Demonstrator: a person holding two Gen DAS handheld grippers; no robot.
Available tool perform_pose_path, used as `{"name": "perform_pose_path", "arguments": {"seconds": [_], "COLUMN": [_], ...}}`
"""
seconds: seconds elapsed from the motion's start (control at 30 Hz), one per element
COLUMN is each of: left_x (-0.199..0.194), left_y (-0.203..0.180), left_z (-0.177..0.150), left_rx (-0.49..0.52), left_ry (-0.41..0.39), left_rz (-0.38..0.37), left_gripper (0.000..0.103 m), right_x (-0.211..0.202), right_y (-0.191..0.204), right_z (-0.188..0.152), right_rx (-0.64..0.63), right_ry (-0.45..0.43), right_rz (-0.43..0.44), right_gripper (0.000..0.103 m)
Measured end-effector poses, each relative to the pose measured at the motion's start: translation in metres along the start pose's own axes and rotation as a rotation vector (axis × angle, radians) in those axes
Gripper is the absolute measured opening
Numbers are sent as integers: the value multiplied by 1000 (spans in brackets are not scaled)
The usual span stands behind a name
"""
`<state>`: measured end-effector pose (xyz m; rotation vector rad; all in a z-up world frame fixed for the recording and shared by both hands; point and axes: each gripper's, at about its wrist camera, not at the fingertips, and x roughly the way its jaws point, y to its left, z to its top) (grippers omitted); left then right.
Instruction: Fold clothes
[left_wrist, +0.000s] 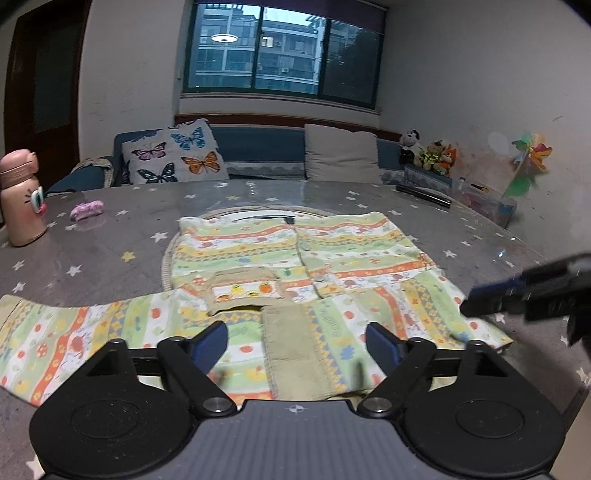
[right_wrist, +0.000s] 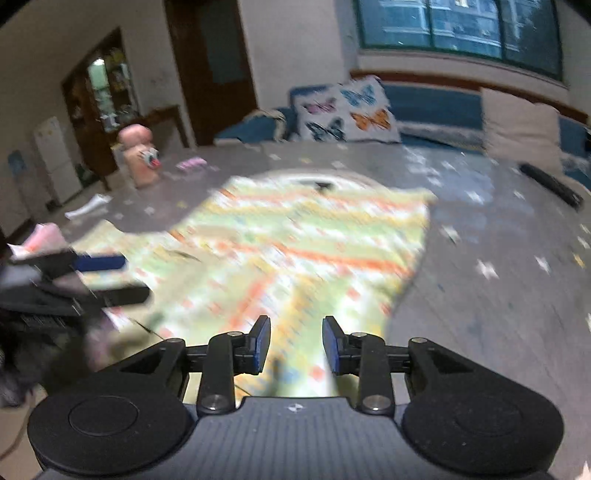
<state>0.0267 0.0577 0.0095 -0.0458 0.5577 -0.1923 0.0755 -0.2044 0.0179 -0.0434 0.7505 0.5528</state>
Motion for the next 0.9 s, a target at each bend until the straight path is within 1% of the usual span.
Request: {"name": "perform_pose_path", "arguments": {"seconds": [0.1, 0.17, 0.33, 0.4, 0.47, 0.53, 0.6, 0.67, 0.87, 0.9], "left_x": [8, 14, 28, 34, 40, 44, 46, 45, 33, 35], "left_y": [-5, -5, 2, 5, 6, 6, 6, 5, -4, -3], "left_z": [1, 1, 2, 3, 4, 4, 5, 6, 14, 14], "left_rx": [15, 15, -15, -26, -26, -27, -28, -23, 35, 37], "left_ry": [20, 37, 78, 94, 110, 124, 119, 103, 10, 13], "left_rz": [-4, 5, 40, 54, 45, 40, 40, 46, 97, 99], "left_gripper": [71, 63, 61, 56, 47, 41, 31, 7, 7, 7], "right_x": [5, 6, 3, 7, 13, 19, 25, 30, 40, 42], "right_y": [-14, -21, -25, -27, -27, -26, -25, -24, -21, -21], "right_z": [-12, -15, -2, 5, 11, 16, 20, 21, 18, 17], "right_rx": [39, 56, 50, 50, 42, 31, 22, 12, -41, -44], "right_ry": [32, 41, -6, -25, -38, -45, -52, -52, -44, -38], "right_rz": [-23, -26, -18, -15, -18, -23, -26, -26, -63, -68], "right_gripper": [30, 30, 30, 30, 31, 31, 31, 31, 32, 32]}}
